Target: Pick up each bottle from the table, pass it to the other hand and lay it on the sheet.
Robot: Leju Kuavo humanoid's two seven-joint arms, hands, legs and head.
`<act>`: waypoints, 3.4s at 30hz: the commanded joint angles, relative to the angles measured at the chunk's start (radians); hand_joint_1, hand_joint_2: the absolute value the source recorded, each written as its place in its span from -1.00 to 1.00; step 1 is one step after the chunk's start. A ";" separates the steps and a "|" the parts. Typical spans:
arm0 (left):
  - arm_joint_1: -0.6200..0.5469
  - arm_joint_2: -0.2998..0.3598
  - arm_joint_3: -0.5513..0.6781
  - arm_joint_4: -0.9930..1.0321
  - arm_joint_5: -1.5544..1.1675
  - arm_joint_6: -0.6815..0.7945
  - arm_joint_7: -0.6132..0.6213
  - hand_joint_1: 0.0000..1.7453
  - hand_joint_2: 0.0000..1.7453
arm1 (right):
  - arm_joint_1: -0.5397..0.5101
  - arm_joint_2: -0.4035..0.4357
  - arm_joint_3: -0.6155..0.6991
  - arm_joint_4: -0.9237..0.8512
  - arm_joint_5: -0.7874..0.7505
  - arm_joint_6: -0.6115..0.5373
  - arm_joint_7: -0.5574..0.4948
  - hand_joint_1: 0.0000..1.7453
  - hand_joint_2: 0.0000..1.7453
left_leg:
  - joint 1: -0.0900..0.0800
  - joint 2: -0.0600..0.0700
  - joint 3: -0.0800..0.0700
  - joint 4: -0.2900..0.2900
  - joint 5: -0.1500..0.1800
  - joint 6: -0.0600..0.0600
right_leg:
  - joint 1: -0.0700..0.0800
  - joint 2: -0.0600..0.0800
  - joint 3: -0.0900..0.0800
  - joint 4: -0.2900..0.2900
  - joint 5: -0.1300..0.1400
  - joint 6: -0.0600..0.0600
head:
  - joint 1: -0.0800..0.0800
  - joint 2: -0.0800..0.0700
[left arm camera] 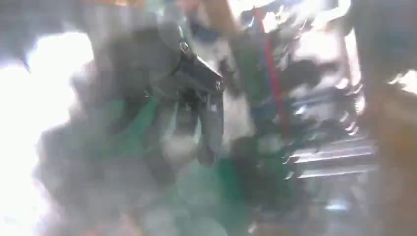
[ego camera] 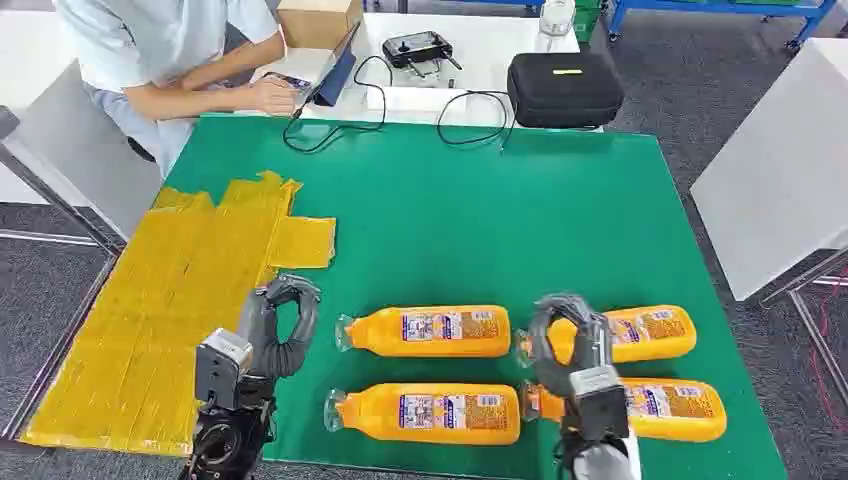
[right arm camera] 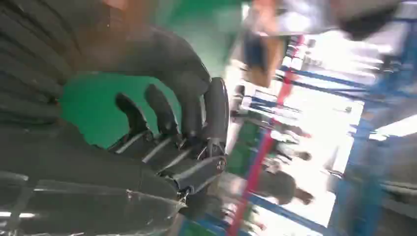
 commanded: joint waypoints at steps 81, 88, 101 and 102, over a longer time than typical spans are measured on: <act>-0.100 -0.054 -0.016 0.121 -0.013 -0.072 0.037 -1.00 1.00 | -0.564 -0.297 0.531 0.741 0.594 0.301 0.414 -1.00 1.00 | 0.001 -0.002 0.002 0.001 0.002 0.001 | 0.001 0.003 0.004 -0.001 0.003 -0.001 | 0.001 0.000; -0.110 -0.051 -0.028 0.133 -0.003 -0.068 0.035 -1.00 1.00 | -0.583 -0.297 0.551 0.786 0.562 0.323 0.387 -1.00 1.00 | 0.001 -0.002 0.002 0.001 0.002 0.001 | 0.000 0.002 0.004 -0.001 0.003 -0.001 | 0.001 0.000; -0.128 -0.040 -0.052 0.139 0.019 -0.058 0.026 -1.00 1.00 | -0.580 -0.268 0.557 0.848 0.504 0.239 0.311 1.00 1.00 | 0.002 -0.001 0.007 0.000 0.002 0.000 | 0.001 0.004 0.008 -0.003 0.004 -0.001 | 0.000 0.000; -0.128 -0.040 -0.051 0.140 0.019 -0.058 0.026 -1.00 1.00 | -0.580 -0.267 0.556 0.846 0.505 0.236 0.312 1.00 1.00 | 0.002 -0.001 0.007 0.000 0.002 0.001 | 0.001 0.002 0.008 -0.002 0.004 -0.001 | 0.001 0.000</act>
